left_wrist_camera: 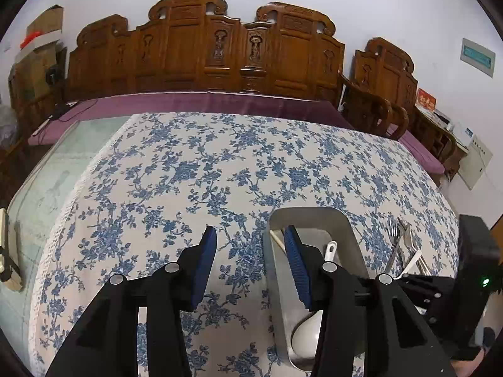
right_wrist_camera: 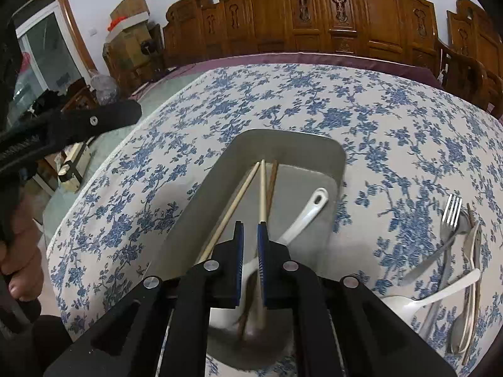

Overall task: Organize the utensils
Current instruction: 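Lower the chopstick in the right tool into the tray and open, then grasp the white plastic fork in the utensil pile with the right tool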

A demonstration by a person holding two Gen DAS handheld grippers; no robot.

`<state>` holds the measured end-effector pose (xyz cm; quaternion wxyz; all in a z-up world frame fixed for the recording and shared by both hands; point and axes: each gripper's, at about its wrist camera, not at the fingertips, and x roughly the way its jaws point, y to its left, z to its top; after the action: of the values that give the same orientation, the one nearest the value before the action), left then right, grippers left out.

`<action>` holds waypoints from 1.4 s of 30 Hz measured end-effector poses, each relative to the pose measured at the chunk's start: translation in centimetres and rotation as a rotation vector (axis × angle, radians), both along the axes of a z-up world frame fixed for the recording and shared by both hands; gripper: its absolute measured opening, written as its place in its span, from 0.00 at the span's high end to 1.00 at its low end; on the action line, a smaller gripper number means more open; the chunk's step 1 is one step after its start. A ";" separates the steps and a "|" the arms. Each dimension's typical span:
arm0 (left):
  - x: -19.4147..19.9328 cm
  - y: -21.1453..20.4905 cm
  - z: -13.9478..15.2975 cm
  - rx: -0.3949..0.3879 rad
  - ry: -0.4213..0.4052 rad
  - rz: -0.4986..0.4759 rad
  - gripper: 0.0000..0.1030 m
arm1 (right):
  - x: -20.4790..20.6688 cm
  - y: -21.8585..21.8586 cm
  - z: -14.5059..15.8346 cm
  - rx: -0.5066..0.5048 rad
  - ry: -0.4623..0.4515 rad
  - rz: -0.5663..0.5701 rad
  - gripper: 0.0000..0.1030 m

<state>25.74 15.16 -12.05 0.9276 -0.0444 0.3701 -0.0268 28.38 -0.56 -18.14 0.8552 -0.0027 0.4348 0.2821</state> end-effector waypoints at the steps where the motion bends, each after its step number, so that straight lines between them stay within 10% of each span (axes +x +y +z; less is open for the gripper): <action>1: 0.0 -0.2 0.0 0.003 0.000 -0.004 0.55 | -0.3 -0.6 0.4 -0.009 -0.022 0.002 0.90; 19: -0.9 -5.7 -0.2 0.027 -0.018 -0.119 0.18 | -4.0 -13.0 4.1 -0.122 -0.175 -0.111 0.74; 42: -3.6 -14.8 -2.5 0.077 0.041 -0.300 0.20 | 0.4 -21.8 -2.6 -0.147 -0.060 -0.143 0.68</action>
<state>22.12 0.37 -14.59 0.9064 0.0467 0.3920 -0.1501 28.80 -22.41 -20.76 0.8833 -0.0428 0.4274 0.1876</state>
